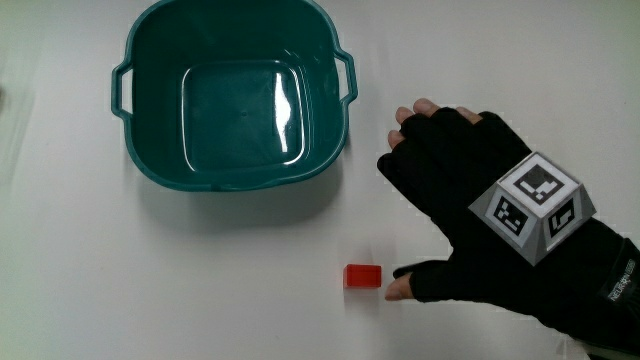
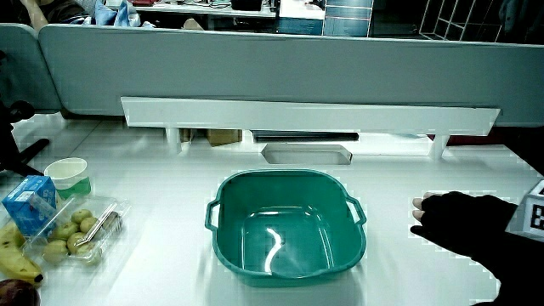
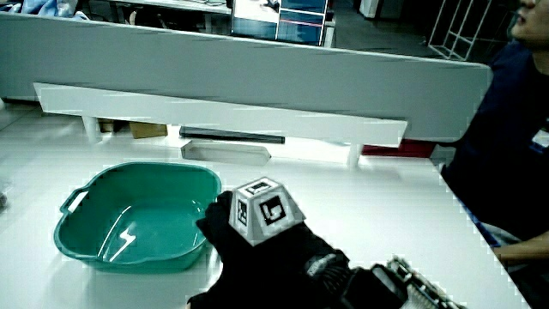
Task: Pick red block
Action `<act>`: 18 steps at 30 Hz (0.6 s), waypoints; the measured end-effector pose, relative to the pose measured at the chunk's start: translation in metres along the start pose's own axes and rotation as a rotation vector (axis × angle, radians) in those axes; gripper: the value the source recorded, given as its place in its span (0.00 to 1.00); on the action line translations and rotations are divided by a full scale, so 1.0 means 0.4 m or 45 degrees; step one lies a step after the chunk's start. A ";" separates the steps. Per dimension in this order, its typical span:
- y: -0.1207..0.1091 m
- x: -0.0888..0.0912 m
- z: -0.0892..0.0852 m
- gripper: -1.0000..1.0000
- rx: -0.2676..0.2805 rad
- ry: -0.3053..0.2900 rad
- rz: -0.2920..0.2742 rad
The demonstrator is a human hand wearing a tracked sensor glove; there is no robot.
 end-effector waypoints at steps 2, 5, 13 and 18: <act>-0.001 0.001 0.006 1.00 -0.004 -0.004 0.005; -0.010 0.003 0.029 1.00 0.025 0.006 0.008; -0.043 0.012 0.101 1.00 0.076 -0.004 0.024; -0.069 0.009 0.164 1.00 0.141 -0.035 0.014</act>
